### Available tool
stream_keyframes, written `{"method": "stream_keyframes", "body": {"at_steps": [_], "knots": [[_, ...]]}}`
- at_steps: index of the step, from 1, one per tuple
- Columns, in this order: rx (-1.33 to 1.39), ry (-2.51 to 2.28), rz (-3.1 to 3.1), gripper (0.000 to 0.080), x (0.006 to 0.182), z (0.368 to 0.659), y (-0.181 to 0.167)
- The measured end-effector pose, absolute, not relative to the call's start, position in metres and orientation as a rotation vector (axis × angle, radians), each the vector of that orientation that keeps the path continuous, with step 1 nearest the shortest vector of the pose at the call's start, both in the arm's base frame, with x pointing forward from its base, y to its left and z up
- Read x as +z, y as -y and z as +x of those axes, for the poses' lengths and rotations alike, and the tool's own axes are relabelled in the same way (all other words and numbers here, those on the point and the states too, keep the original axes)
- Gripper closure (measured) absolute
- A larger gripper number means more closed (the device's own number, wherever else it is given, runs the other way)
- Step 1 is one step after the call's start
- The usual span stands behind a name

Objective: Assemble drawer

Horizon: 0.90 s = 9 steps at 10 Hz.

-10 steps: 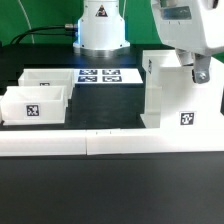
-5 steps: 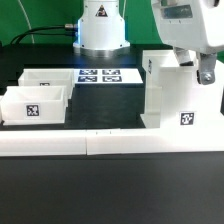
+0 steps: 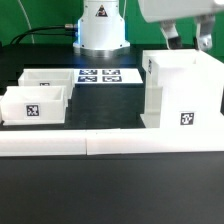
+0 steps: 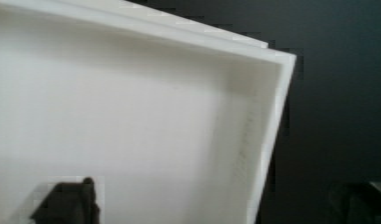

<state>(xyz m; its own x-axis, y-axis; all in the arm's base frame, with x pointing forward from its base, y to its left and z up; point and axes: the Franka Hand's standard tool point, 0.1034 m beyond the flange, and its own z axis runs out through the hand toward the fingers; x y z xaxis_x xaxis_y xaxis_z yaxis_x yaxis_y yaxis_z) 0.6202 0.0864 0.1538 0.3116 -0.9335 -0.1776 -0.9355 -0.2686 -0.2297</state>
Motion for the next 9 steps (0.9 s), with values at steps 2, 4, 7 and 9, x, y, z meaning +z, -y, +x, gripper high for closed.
{"method": "stream_keyframes", "body": {"at_steps": [2,4,7,9], "knots": [[0.003,-1.660,-2.309,0.0150,0.155,0.619,-0.085],[0.008,-1.556,-2.402,0.0150,0.154,0.616,-0.082],[0.018,-0.937,-2.757,0.0150,0.164,0.611,-0.060],[0.007,-0.732,-2.817,0.0150,0.166,0.610,-0.053]]}}
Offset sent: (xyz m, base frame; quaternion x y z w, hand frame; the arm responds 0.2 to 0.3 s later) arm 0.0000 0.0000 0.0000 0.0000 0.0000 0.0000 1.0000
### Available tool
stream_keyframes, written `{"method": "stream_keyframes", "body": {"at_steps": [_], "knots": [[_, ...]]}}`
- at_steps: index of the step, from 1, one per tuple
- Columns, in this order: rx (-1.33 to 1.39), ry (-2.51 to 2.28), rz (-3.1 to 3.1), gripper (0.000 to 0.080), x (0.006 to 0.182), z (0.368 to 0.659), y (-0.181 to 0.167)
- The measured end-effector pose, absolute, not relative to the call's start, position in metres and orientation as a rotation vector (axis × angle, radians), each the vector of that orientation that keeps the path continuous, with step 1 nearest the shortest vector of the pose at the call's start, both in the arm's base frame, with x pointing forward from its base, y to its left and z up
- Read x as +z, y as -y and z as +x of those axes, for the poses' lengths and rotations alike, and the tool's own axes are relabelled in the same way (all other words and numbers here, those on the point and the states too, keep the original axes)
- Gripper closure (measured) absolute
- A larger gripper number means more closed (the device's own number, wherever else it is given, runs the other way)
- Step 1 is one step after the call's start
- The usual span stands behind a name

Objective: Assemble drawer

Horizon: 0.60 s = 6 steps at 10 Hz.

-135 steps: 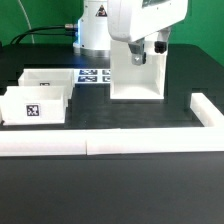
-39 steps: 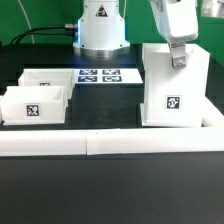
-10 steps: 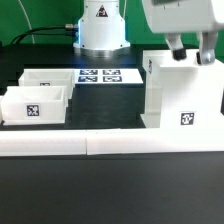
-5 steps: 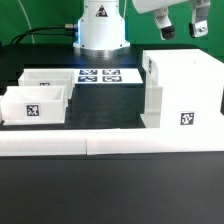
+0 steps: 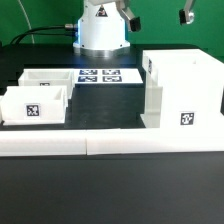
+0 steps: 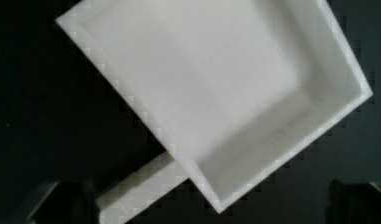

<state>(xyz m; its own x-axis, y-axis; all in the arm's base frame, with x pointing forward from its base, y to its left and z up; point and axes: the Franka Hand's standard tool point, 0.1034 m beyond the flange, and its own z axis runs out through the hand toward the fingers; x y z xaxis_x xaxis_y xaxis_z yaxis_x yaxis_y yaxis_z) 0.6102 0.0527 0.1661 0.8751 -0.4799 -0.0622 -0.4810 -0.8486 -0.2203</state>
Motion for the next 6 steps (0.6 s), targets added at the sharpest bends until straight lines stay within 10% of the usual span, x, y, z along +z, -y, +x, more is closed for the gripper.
{"method": "stream_keyframes", "body": {"at_steps": [6], "knots": [[-0.072,0.153,-3.076,0.0150,0.144,0.579,0.000]]}}
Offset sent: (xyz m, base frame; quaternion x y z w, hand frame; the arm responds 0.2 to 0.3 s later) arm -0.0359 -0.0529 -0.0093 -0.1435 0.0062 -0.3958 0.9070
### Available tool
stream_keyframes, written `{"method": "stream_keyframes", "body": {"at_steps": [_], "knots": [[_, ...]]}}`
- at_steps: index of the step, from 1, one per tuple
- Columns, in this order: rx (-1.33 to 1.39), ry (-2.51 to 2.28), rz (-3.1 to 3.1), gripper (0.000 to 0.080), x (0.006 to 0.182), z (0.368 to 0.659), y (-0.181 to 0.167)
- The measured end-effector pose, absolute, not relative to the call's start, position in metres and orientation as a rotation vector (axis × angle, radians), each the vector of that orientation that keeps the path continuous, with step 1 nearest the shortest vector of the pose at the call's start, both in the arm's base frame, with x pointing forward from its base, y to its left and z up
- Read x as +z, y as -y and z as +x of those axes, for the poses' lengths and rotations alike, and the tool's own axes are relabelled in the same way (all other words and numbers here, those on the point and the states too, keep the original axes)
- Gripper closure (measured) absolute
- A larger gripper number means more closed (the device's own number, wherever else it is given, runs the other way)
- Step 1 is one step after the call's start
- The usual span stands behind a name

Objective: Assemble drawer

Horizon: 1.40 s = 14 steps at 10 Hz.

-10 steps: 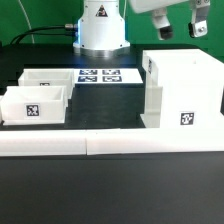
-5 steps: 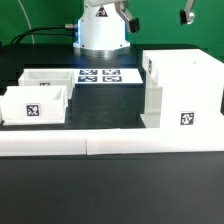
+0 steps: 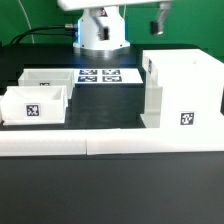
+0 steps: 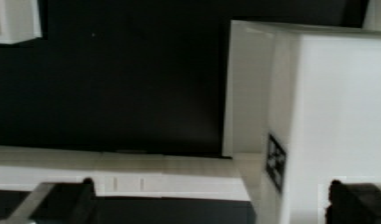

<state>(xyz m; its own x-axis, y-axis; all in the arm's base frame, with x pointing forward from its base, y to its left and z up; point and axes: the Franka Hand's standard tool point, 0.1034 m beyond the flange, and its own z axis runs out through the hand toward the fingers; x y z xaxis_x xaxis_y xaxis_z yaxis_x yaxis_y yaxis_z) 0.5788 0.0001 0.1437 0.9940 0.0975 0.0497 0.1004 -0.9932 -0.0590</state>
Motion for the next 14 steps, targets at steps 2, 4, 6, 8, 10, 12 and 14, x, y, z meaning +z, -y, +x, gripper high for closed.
{"method": "stream_keyframes", "body": {"at_steps": [2,4,6,8,10,12,14], "knots": [[-0.083,0.128,-3.085,0.0150,0.128,0.566,0.043],[-0.079,0.064,-3.069,0.0150,0.121,0.564,0.067],[-0.077,0.069,-3.068,0.0150,0.121,0.564,0.065],[-0.072,0.061,-3.067,0.0150,0.119,0.562,0.067],[-0.050,0.029,-3.068,0.0150,0.108,0.546,0.083],[-0.065,0.015,-3.082,0.0150,0.087,0.533,0.095],[-0.069,0.003,-3.103,0.0150,0.066,0.529,0.100]]}}
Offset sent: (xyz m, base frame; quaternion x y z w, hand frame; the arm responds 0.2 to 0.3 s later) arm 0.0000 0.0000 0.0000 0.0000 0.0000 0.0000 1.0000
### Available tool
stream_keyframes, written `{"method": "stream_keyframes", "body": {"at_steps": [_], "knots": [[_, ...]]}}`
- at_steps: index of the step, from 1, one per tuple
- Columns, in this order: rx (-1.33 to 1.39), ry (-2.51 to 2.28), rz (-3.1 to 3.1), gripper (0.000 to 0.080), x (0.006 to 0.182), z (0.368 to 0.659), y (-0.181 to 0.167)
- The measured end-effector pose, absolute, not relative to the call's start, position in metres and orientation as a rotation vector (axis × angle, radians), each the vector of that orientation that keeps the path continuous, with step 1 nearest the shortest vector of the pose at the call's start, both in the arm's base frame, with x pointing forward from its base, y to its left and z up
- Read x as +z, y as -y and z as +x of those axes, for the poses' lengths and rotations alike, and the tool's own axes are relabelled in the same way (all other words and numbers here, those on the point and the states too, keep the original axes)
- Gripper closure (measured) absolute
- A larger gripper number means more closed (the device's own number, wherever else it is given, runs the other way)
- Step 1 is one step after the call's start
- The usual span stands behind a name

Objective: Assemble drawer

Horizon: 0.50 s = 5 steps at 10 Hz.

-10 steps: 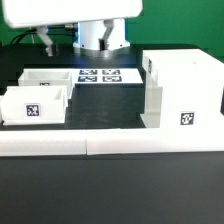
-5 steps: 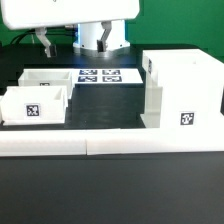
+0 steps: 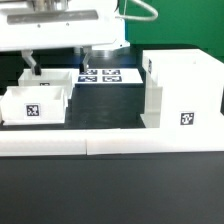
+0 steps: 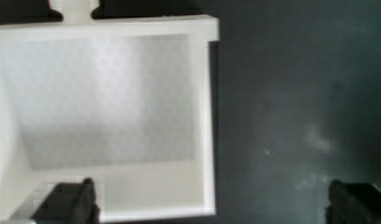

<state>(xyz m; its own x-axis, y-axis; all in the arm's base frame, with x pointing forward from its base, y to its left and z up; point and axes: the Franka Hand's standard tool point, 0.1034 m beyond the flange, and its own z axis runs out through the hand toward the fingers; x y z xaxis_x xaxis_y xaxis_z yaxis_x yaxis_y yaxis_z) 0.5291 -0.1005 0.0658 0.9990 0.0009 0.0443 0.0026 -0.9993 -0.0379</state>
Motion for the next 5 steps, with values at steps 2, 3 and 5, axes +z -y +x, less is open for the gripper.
{"method": "stream_keyframes", "body": {"at_steps": [2,3,5], "knots": [[-0.044,0.002,-3.105,0.0150,0.054,0.527,0.102],[-0.035,0.002,-3.109,0.0150,0.047,0.525,0.102],[-0.016,0.003,-3.113,0.0150,0.036,0.521,0.098]]}}
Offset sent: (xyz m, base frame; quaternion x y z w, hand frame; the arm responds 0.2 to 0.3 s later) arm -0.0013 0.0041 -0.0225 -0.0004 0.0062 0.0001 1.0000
